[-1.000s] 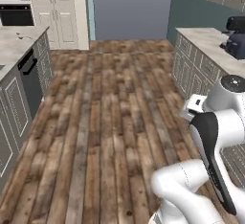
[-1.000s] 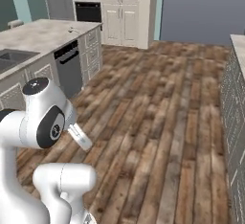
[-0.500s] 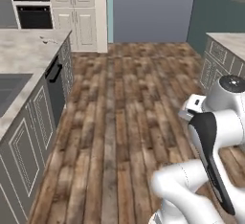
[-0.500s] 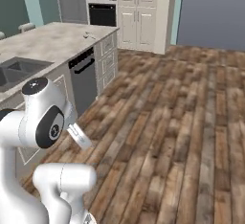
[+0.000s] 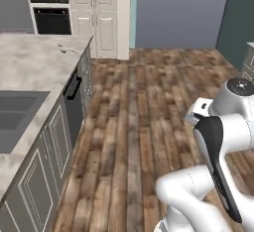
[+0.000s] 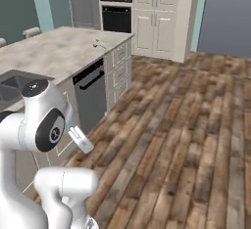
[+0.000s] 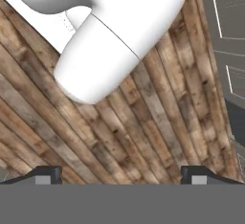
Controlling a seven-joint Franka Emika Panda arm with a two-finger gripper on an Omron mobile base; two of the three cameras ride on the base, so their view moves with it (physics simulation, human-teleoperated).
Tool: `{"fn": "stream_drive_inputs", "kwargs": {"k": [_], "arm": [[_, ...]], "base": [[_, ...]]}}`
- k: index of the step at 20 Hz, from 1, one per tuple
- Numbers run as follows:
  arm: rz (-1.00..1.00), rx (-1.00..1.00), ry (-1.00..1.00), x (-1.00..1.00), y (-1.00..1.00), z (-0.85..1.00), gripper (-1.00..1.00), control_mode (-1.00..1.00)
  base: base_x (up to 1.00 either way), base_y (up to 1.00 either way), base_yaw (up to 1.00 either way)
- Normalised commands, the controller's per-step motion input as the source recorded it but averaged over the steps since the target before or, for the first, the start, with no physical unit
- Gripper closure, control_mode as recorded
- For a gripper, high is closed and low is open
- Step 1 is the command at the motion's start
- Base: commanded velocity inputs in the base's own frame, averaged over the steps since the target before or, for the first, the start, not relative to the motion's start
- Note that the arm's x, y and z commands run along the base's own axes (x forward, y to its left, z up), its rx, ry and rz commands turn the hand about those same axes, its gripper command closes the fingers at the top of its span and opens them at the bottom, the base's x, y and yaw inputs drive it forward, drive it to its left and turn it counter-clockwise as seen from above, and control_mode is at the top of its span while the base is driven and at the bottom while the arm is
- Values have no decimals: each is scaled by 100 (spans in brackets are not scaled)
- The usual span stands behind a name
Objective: Organize the utensils by type. Pick up the wooden spoons from the counter and place them in the open cabinet. Then pick up the metallic utensils from the counter and place them in the open drawer.
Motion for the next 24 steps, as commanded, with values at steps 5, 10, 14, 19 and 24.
{"fn": "stream_drive_inputs", "kwargs": {"k": [5,10,14,19,24], "arm": [[0,0,0,0,0,0,-100,100],[0,0,0,0,0,0,-100,100],[0,0,0,0,0,0,-100,100],[0,0,0,0,0,0,-100,100],[0,0,0,0,0,0,-100,100]], "base": [[100,1,22],[100,0,28],[100,0,31],[100,-11,36],[100,-20,40]]}}
